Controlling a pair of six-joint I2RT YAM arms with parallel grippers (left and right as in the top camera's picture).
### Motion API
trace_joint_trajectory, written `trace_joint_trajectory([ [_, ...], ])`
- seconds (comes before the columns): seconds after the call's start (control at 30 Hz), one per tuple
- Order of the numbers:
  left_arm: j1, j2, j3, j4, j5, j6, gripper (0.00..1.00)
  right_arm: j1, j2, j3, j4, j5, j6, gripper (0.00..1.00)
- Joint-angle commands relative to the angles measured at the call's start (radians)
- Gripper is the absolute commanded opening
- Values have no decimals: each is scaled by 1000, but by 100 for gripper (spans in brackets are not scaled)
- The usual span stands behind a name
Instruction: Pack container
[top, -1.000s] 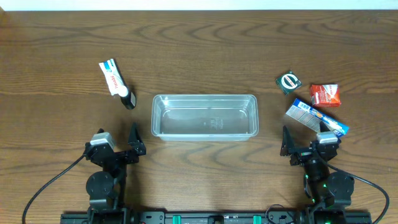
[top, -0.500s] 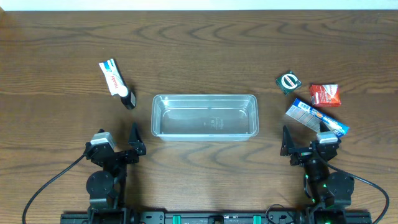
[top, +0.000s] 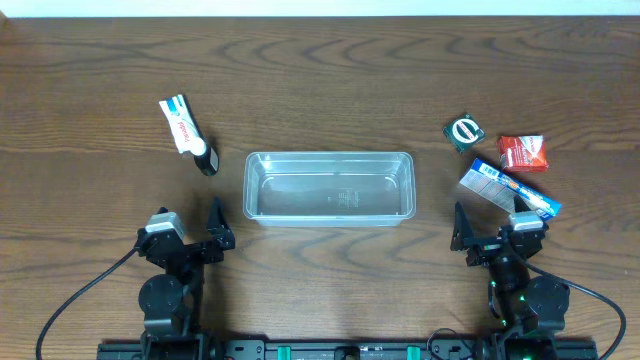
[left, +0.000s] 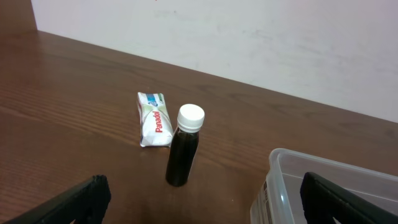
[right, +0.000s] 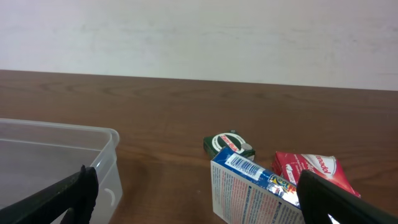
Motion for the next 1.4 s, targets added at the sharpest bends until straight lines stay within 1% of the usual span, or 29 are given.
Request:
trace_joint_trajectory([
  [0.0,5,3,-30,-18,-8,10,98,3,2,-2,-5,10,-4,99],
  [1.17,5,3,-30,-18,-8,10,98,3,2,-2,-3,7,-4,99],
  [1.37,5,3,-30,-18,-8,10,98,3,2,-2,72,10,-4,99],
])
